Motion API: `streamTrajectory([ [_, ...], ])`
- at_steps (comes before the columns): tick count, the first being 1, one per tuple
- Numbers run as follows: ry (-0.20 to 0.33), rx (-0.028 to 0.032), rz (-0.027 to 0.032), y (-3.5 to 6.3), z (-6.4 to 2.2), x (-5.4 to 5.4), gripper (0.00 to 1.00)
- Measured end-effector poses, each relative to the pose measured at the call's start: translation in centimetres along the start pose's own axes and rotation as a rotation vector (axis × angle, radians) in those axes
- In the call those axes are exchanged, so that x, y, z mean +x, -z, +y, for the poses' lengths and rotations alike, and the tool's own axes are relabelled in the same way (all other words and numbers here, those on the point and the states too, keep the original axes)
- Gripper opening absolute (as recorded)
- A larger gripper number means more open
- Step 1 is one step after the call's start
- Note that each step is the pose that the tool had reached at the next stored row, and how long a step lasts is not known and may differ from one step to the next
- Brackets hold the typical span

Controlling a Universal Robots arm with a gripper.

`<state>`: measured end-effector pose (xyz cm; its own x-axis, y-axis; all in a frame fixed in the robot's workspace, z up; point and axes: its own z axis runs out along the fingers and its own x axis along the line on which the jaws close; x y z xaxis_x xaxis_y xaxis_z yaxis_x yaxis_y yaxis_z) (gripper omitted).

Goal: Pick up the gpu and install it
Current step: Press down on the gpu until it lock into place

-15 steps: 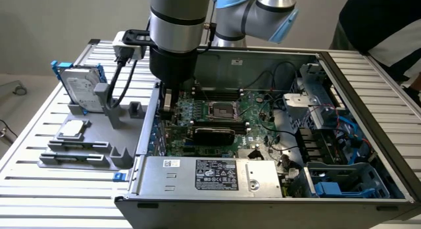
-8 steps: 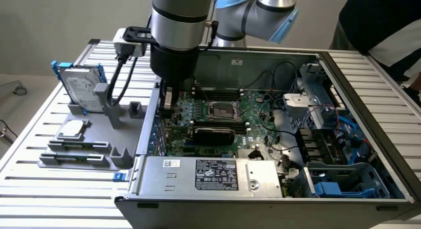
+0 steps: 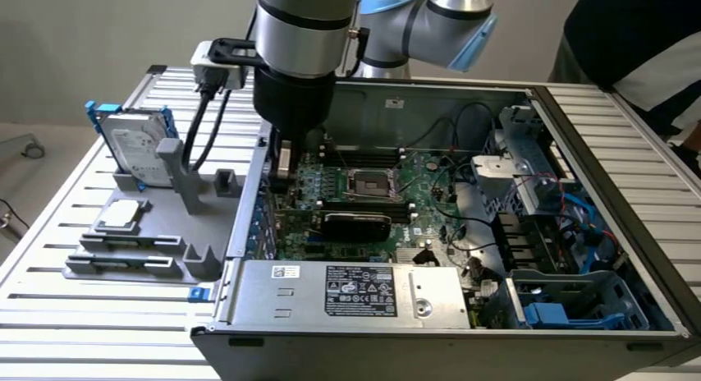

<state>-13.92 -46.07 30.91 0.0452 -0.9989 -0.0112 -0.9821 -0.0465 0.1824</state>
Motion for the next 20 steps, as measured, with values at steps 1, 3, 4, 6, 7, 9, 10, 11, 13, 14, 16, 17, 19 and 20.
streamTrajectory([
  [1,0.002,0.0017,0.0004,-0.18,-0.03,0.0,0.11],
  [3,0.006,0.0056,0.0014,-0.5,-0.09,0.0,0.11],
  [4,0.008,0.0076,0.0017,-0.63,-0.12,-0.01,0.11],
  [6,0.009,0.0089,0.0021,-0.73,-0.14,-0.03,0.11],
  [7,0.009,0.0089,0.0022,-0.74,-0.13,-0.03,0.11],
  [9,0.009,0.0091,0.002,-0.76,-0.1,-0.08,0.11],
  [10,0.009,0.009,0.002,-0.77,-0.08,-0.1,0.11],
  [11,0.009,0.0092,0.0019,-0.79,-0.07,-0.12,0.11],
  [13,0.009,0.0091,0.0019,-0.84,-0.02,-0.17,0.11],
  [14,0.009,0.009,0.0021,-0.87,0.02,-0.21,0.11],
  [16,0.009,0.009,0.0022,-0.91,0.07,-0.25,0.11],
  [17,0.009,0.009,0.0021,-0.92,0.08,-0.26,0.11],
  [19,0.009,0.009,0.0021,-0.93,0.08,-0.27,0.11],
  [20,0.009,0.009,0.0021,-0.94,0.08,-0.28,0.11],
])
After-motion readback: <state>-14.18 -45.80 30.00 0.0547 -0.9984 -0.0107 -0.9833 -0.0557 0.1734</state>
